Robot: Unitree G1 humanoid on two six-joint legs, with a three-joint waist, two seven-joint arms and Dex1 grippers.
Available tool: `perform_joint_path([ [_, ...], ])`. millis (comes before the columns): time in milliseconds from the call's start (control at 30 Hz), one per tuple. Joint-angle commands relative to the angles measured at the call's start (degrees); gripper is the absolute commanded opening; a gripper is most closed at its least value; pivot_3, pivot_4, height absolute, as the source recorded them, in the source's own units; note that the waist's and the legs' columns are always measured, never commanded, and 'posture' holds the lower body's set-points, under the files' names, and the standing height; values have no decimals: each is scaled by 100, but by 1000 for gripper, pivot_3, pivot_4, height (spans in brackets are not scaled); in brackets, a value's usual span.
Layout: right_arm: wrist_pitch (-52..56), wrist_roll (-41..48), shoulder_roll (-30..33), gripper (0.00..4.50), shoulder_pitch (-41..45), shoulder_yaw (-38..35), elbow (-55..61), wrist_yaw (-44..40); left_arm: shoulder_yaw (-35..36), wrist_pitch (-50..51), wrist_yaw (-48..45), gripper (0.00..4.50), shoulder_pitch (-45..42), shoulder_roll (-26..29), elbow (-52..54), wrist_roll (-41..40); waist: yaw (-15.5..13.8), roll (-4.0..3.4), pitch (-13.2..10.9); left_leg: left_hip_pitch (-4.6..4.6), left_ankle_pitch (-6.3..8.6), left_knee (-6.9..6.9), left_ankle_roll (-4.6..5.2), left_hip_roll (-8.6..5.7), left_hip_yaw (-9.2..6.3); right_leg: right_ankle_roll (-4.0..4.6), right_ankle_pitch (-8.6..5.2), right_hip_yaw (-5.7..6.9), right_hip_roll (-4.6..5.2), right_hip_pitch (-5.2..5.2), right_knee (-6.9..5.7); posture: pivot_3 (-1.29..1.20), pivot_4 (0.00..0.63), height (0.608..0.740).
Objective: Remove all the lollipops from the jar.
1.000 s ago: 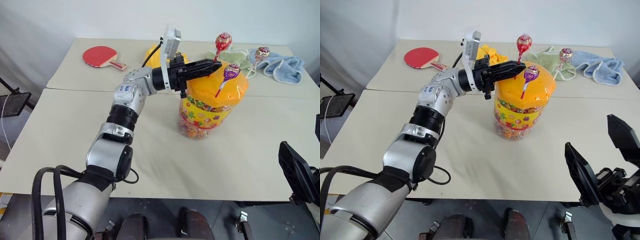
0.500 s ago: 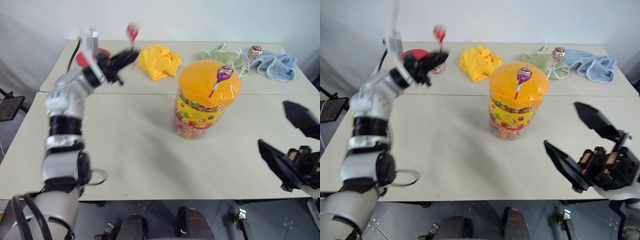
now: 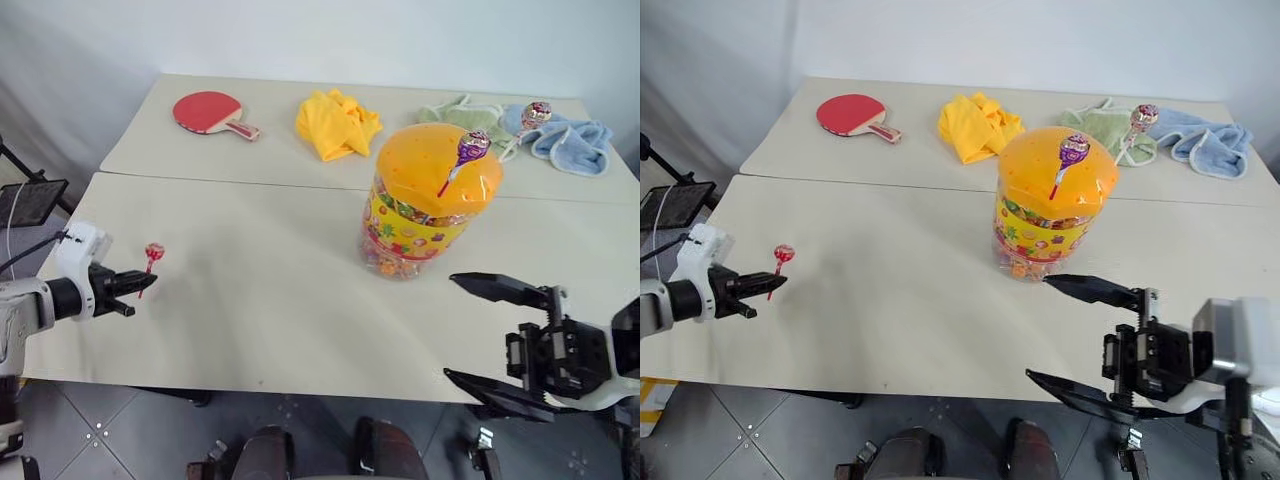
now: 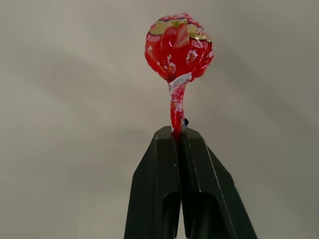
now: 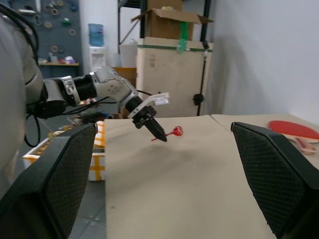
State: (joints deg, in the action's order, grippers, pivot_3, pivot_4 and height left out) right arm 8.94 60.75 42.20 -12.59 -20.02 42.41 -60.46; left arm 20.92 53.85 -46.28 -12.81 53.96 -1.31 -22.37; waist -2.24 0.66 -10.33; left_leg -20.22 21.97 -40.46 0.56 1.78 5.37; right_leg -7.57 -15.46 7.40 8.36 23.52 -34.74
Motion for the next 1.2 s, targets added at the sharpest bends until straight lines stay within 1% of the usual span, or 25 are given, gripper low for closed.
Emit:
perform_joint_path([
  [33,39,-64,-32,4500,-3,-29,-26,-79,215,-12,-3,717,231,30,239,-113,20,0,0,0,1,0,-1,0,3,0,0,2,0,0,-2,0,150,740],
  [100,69,-10,-98,4500,22,-77,-56,46,167,-16,19,1326,313,19,209,-113,35,0,0,0,2,0,-3,0,11,0,0,3,0,1,-5,0,150,740],
  [200,121,84,-114,4500,-36,-289,-92,94,-4,-341,3,2249,356,-13,153,-29,47,-11,6,1,2,1,-3,0,16,1,-1,6,0,0,-7,0,150,740],
  [267,118,113,-118,4500,-134,-528,-131,91,-61,-581,-243,2871,248,96,-16,-64,49,-12,6,2,2,0,-3,0,17,2,-1,4,0,0,-7,0,150,740],
  [333,99,126,-153,4500,-238,-708,-166,88,-52,-1051,-468,3467,62,166,-243,-59,52,-11,6,2,2,0,-4,0,23,3,-1,5,0,0,-8,0,150,740],
  [400,29,274,-327,4500,-556,-1197,-266,139,40,-1339,-895,4077,-560,198,-414,-385,29,-8,5,0,2,0,-4,0,26,2,-1,5,0,2,-8,0,150,740],
  [467,-33,400,-562,4500,-952,-1669,-379,120,43,-1417,-1331,4077,-1226,104,-439,-812,-43,2,11,-8,2,-2,-4,0,18,2,-1,15,-2,3,-5,0,150,740],
  [533,-93,386,-758,4500,-1207,-1900,-458,38,-131,-1477,-1851,4077,-1517,44,-300,-1091,-66,6,17,-8,3,-3,-4,-4,20,1,0,14,-1,2,-7,0,150,740],
  [567,-197,371,-932,4500,-1366,-2102,-492,49,-327,-1498,-2115,4077,-1809,-122,-169,-1285,-56,-8,24,-1,7,-1,-3,-5,28,1,0,13,-1,0,-7,0,150,740],
  [667,-428,312,-1277,4500,-1682,-2508,-540,26,-812,-1528,-2346,4077,-2768,-788,-120,-1596,-95,-18,30,6,15,-3,2,-6,49,0,0,12,1,-1,-7,0,150,740],
  [733,-529,359,-1425,4500,-1751,-2650,-542,26,-1136,-1669,-2465,4077,-3205,-1173,-182,-1556,-60,-18,30,1,15,-24,2,-3,51,-1,0,11,-2,-4,-6,0,150,740],
  [833,-757,440,-1682,4500,-1865,-2948,-601,41,-1839,-1940,-2670,4077,-3974,-2069,-449,-1397,-39,-18,30,-1,15,-42,2,-1,55,-1,0,5,-5,-7,-6,0,150,740],
  [867,-809,439,-1731,4500,-1882,-3007,-621,40,-1992,-2036,-2742,4077,-4139,-2259,-565,-1324,-36,-18,30,0,15,-45,3,0,59,-1,0,-1,-6,-8,-5,0,150,740],
  [900,-930,456,-1846,4500,-1899,-3133,-679,53,-2137,-2242,-2613,4077,-4466,-2718,-894,-1216,-24,-18,30,0,15,-45,3,-1,65,-1,0,-8,-6,-7,-1,0,150,740],
  [1000,-1258,451,-2167,4500,-1939,-3396,-798,93,-2368,-2666,-2183,4077,-5157,-3704,-1680,-929,-48,-18,30,-3,15,-47,5,-1,66,-1,0,-10,-10,-8,10,0,150,740],
  [1067,-1377,460,-2360,4500,-2018,-3447,-765,112,-2393,-2607,-2029,4077,-5333,-4013,-1818,-897,-60,-18,30,-7,17,-47,11,-2,67,-1,0,-13,-10,-8,17,0,150,740],
  [1133,-1464,428,-2522,4500,-2113,-3409,-692,99,-2454,-2626,-1925,4077,-5408,-4189,-1870,-794,-2,-25,32,-6,19,-41,14,-2,72,-1,0,-16,-10,-5,20,0,150,740],
  [1200,-1542,379,-2682,4500,-2201,-3301,-557,151,-2604,-2782,-1756,4077,-5532,-4362,-2050,-529,59,-29,32,1,19,-28,14,0,76,-1,0,-18,-10,-4,19,0,150,740],
])
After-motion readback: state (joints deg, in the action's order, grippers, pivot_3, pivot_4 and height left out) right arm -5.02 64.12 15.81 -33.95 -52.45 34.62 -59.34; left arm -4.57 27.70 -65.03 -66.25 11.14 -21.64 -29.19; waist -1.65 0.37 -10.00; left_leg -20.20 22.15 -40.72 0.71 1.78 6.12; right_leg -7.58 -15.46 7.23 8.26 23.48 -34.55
